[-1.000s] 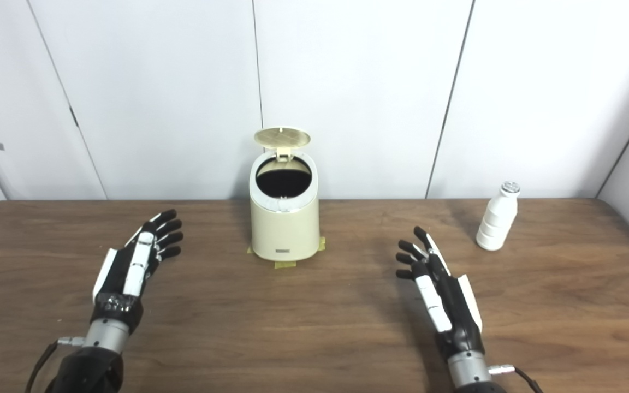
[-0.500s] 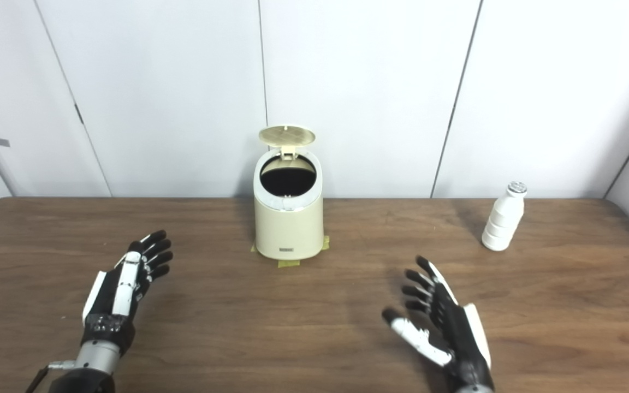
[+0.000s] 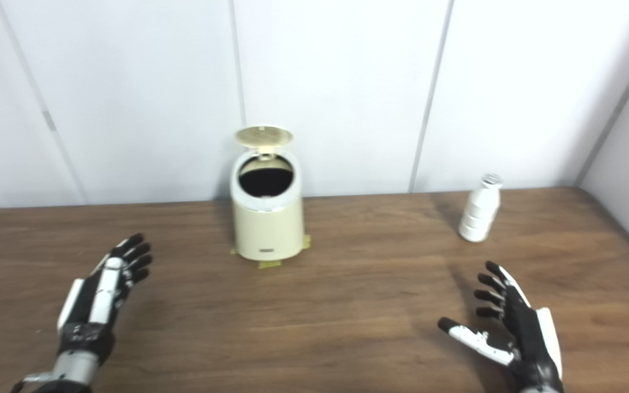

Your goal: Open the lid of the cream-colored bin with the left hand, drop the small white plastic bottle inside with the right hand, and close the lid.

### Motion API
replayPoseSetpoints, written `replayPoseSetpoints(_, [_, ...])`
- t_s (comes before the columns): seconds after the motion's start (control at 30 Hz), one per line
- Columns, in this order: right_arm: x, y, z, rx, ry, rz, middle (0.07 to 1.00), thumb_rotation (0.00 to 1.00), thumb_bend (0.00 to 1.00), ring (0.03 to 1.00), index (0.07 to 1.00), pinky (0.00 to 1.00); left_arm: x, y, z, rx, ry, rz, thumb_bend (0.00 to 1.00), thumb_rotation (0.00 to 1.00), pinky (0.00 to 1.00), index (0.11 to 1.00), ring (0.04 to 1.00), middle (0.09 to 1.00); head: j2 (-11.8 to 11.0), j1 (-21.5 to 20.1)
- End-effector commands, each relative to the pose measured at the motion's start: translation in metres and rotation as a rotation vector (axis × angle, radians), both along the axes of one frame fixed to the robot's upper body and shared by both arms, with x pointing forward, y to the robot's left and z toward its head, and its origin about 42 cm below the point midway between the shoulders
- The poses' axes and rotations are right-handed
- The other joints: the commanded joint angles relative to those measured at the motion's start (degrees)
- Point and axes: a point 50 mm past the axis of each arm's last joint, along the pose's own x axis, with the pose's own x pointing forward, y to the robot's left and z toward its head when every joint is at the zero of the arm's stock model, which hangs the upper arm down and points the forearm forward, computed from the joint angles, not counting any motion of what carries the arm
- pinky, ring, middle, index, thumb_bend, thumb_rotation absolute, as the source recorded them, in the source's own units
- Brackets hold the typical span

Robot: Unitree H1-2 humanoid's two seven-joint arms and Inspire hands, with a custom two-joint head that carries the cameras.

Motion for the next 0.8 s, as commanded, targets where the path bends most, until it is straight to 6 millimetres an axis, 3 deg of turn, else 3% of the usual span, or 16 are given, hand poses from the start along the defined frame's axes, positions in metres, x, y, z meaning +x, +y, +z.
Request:
replayPoseSetpoints(0.0, [0.008,-0.010,0.020,-0.066,-0.060,-0.046,0.829,0.21,0.80,0.750,0.870,0.64,0.010,0.002,0.019,0.010,-0.074,-0.020,0.35,0.86,0.87,0.898,0.863,0.871,0.12,-0.86])
replayPoseSetpoints(0.27, [0.029,-0.026,0.028,-0.090,-0.071,-0.084,0.835,0.21,0.84,0.768,0.874,0.65,0.006,0.011,0.022,0.013,-0.058,-0.027,0.34,0.88,0.92,0.923,0.894,0.899,0.92,-4.81])
replayPoseSetpoints(0.4, [0.040,-0.031,0.035,-0.119,-0.038,-0.114,0.813,0.26,0.85,0.757,0.883,0.64,0.002,0.014,0.022,0.009,-0.055,-0.033,0.32,0.88,0.93,0.932,0.908,0.915,1.33,-6.22])
replayPoseSetpoints(0.63, [0.071,-0.043,0.048,-0.146,-0.015,-0.129,0.884,0.22,0.83,0.848,0.887,0.77,-0.002,0.017,0.023,-0.007,-0.040,-0.033,0.28,0.84,0.96,0.934,0.917,0.917,1.94,-8.53])
replayPoseSetpoints(0.77, [0.093,-0.054,0.053,-0.212,-0.010,-0.139,0.886,0.21,0.86,0.849,0.889,0.74,-0.003,0.018,0.026,0.004,-0.037,-0.035,0.27,0.83,0.97,0.938,0.919,0.921,2.38,-8.81])
